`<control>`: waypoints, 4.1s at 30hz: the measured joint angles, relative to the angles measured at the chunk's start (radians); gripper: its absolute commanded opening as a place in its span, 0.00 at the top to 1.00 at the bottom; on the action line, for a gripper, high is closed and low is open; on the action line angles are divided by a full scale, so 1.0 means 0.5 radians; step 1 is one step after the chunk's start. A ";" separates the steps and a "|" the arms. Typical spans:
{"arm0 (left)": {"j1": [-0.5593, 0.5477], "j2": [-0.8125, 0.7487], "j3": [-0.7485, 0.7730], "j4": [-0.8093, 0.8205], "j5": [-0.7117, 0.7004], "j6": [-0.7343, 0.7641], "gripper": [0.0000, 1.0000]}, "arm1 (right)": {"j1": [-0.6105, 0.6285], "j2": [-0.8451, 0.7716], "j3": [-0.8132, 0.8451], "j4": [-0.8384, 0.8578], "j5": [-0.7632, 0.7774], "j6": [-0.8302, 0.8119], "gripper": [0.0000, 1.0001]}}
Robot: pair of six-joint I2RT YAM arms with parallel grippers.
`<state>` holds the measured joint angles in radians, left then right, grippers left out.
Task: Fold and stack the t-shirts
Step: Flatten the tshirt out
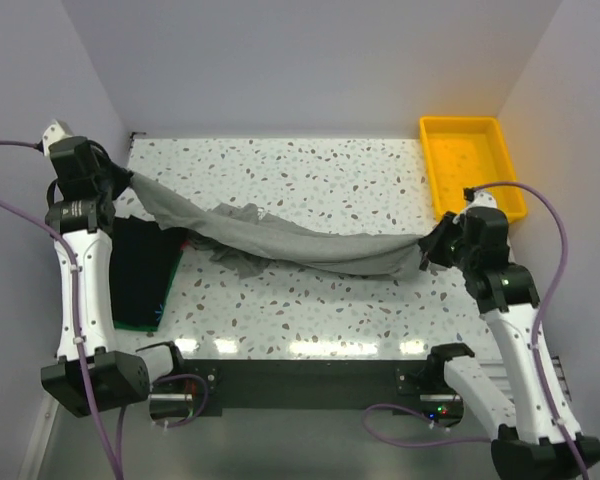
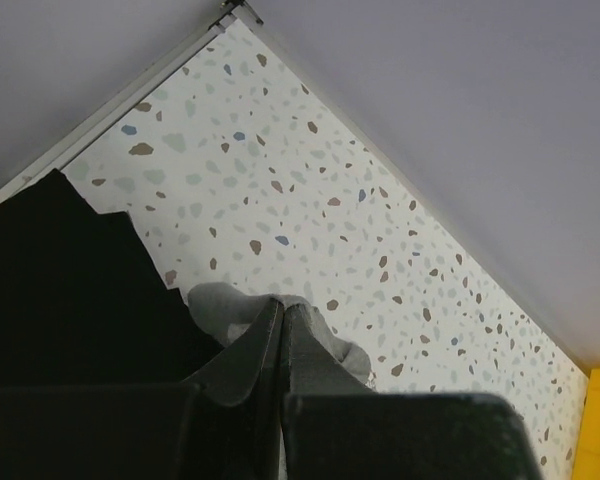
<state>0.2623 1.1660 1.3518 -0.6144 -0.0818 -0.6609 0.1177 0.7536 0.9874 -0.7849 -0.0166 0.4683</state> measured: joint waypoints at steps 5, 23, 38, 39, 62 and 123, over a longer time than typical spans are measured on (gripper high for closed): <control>0.000 0.238 -0.062 0.063 0.045 -0.002 1.00 | -0.009 0.566 -0.134 0.231 -0.011 0.011 0.86; 0.000 0.652 -0.191 0.217 0.105 -0.107 1.00 | -0.138 1.340 -0.115 0.747 -0.096 0.056 0.62; 0.001 0.622 -0.295 0.311 0.205 -0.122 1.00 | 0.114 1.095 -0.477 0.822 0.063 0.142 0.66; 0.000 0.622 -0.300 0.314 0.209 -0.123 1.00 | 0.133 1.117 -0.479 0.832 0.074 0.146 0.65; 0.001 0.622 -0.344 0.331 0.261 -0.122 1.00 | 0.146 1.247 -0.531 0.893 0.291 0.140 0.64; 0.000 0.260 1.717 -0.344 0.405 -0.315 1.00 | -0.947 1.147 2.309 -0.383 -0.592 0.265 1.00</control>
<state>0.2623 1.2961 2.2101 -0.7864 0.1207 -0.8185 -0.3557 1.3273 2.1422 -0.9764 -0.3126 0.6006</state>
